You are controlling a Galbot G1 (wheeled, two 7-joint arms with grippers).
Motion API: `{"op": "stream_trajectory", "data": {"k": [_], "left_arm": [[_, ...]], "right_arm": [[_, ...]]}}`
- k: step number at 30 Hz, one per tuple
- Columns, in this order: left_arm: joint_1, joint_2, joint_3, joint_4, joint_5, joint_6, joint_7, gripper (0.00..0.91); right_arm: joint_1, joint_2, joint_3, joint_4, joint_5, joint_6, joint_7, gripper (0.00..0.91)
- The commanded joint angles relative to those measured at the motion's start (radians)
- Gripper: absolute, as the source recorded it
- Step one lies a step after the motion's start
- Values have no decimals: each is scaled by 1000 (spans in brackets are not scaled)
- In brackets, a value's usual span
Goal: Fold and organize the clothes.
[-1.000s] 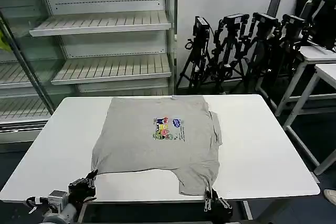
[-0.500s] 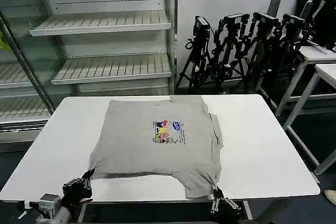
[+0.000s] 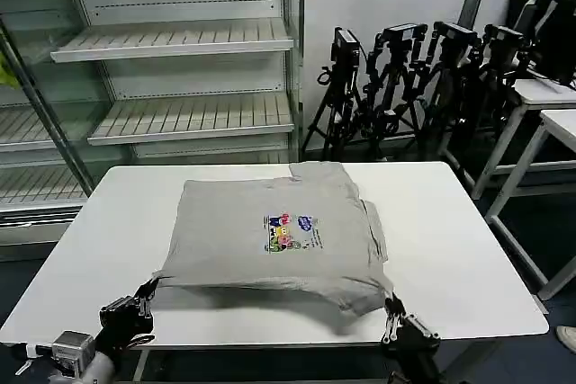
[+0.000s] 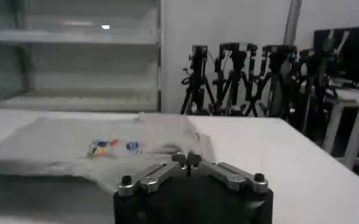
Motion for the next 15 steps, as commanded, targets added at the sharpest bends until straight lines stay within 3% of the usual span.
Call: {"op": "stream_trajectory", "data": {"k": [1,15], "left_arm": [[-116,47,61,93,-13,-21,-14,20],[-337,61,186,291,-13,-74,-39,20]], "right_arm": [[181,-50,43,-88,95,-12,0,0],[486,-94,-61,-339,131,-43,-1,0]]}}
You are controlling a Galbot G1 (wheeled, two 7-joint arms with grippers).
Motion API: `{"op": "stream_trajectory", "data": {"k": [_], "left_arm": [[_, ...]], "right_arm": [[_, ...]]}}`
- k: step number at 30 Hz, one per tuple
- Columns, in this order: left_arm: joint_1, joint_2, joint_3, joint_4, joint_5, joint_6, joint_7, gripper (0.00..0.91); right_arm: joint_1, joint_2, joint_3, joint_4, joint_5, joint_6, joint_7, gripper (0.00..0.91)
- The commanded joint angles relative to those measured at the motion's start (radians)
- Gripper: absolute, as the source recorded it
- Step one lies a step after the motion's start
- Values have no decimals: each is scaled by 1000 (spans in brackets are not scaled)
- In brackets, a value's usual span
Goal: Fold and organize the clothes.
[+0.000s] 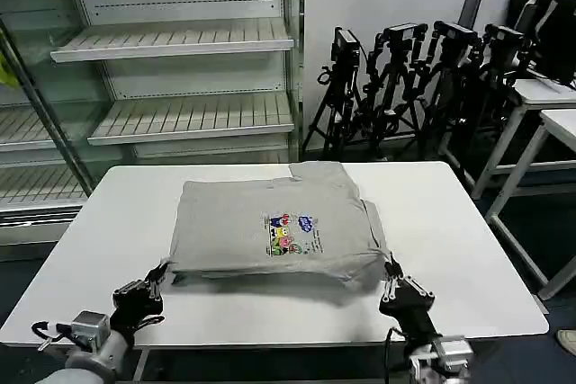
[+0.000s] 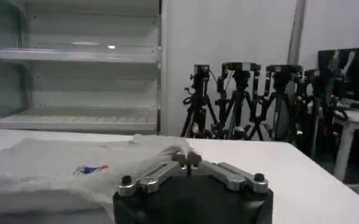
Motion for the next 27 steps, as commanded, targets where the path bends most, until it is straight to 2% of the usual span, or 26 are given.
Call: {"op": "stream_trajectory", "data": {"k": [1,17,19,21,22,23,24,27], "left_arm": [[-187,21,91,153,-2,-27,-11,20],[-247,28,117,233,27,-28,-40,20],[-250,27,118,244,30,-29,-44,60],[-252,24,120,247,30,-29,-46,212],[-252,24,121,248,29,-29,-46,584],[-254,21,123,249,30,-29,-47,766],[-254,19,124,252,30,-29,-48,907],[-252,14,124,255,30,-29,-51,907]], "right_arm": [[221,-24,-40,-168,40,-17,0,0],[383,8,-99,-389,30,-43,-9,0],[396,16,-107,-412,25,-42,-9,0],[416,28,-119,-436,18,-40,-9,0],[422,33,-123,-448,16,-40,-9,816],[431,42,-130,-459,10,-40,-7,907],[435,47,-133,-465,6,-42,-3,907],[443,67,-142,-482,-7,-65,0,907]]}}
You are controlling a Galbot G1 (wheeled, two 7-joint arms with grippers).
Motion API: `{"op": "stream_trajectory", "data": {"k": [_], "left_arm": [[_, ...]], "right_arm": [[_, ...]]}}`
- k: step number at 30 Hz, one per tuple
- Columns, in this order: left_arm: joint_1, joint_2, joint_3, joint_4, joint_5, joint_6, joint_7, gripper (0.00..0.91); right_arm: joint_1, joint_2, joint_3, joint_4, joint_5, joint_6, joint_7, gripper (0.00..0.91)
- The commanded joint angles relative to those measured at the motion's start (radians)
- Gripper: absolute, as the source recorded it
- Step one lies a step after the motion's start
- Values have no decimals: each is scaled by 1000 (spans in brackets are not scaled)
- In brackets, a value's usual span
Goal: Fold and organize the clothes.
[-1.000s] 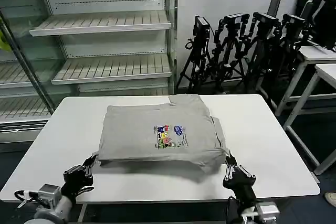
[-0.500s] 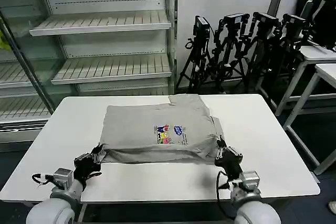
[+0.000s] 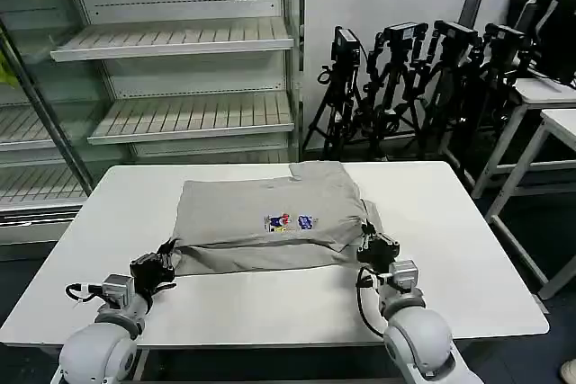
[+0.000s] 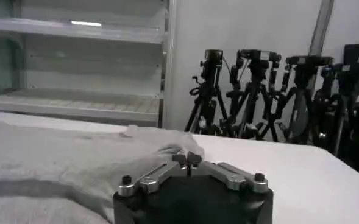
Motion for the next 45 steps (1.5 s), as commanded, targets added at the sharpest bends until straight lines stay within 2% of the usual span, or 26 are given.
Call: {"op": "stream_trajectory", "data": {"k": [1,7,13,16,20,22,23,24,25,26,27,28,37,45], "left_arm": [[-20,-6,9,37,3,-3,-8,907],[20,-14,-8,11,1,-5,-8,907],[86,-48,-28,-28,-5,-15,-5,907],[94,-56,-26,-14,-9,-19,-5,907],[82,-56,-25,4,-48,-9,-5,907],[69,-55,-22,19,-55,-3,-5,191],[64,-54,-21,27,-55,-4,-5,30],[57,-52,-20,35,-55,-5,-5,20],[52,-50,-20,40,-56,-6,-4,20],[48,-48,-19,47,-59,-11,-4,20],[47,-46,-19,49,-61,-14,-1,20],[47,-44,-18,51,-61,-16,0,20],[51,-37,-14,62,-84,-9,9,20],[67,-28,-23,38,-143,24,31,20]], "right_arm": [[67,33,-27,-102,-18,-20,4,907],[13,36,-23,-68,-36,4,3,907],[-107,30,-3,40,-75,9,0,907],[-149,27,26,72,-72,1,4,907],[-168,17,69,67,-18,-45,6,907],[-160,16,74,53,4,-69,10,907],[-152,17,73,46,11,-77,15,907],[-145,19,72,31,24,-100,18,826],[-140,23,71,21,27,-103,24,393],[-134,26,70,11,41,-114,26,191],[-129,29,67,1,51,-124,31,60],[-125,32,66,-5,58,-130,37,0],[-126,34,63,-9,88,-134,49,0],[-155,35,61,46,82,-126,45,0]]}}
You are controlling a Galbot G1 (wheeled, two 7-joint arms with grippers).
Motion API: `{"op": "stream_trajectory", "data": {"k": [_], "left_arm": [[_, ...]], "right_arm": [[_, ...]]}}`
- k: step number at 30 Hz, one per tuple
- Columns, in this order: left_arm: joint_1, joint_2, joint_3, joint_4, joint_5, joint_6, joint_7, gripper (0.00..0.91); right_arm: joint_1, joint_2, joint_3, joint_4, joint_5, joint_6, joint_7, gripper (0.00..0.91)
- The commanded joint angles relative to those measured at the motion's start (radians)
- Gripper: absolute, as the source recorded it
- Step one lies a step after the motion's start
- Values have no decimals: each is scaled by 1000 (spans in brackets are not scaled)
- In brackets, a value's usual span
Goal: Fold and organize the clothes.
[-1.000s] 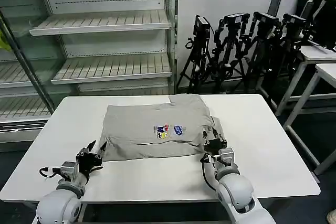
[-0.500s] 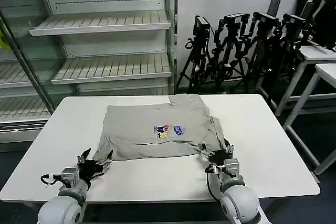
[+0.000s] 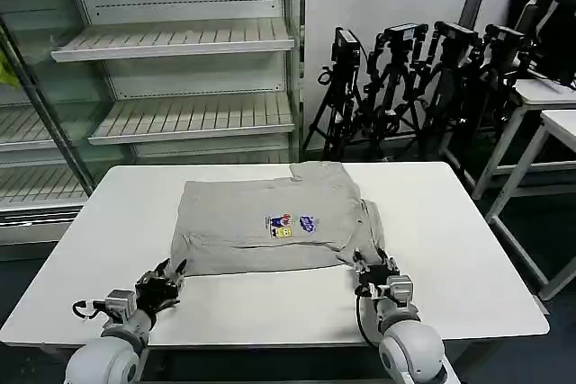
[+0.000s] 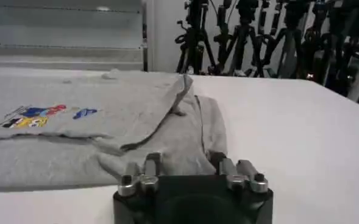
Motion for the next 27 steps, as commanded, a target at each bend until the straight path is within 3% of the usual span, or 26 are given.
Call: {"op": "stream_trajectory", "data": {"k": [1,9,18,26,27], "left_arm": [[16,2,-8,-13,-59,28,16,20],[76,-8,-27,-76,-84,40,16,20],[258,-26,-84,-270,-83,56,-8,20],[446,-44,-109,-394,-41,68,-35,10],[450,-44,-108,-397,-38,69,-41,20]], "right_arm": [[-23,1,3,35,16,-14,3,0],[-81,-5,12,112,-25,4,-5,0],[-342,-48,100,358,-63,7,-4,0],[-612,-23,162,527,-206,29,-19,10],[-625,-22,165,532,-212,27,-24,725]]}}
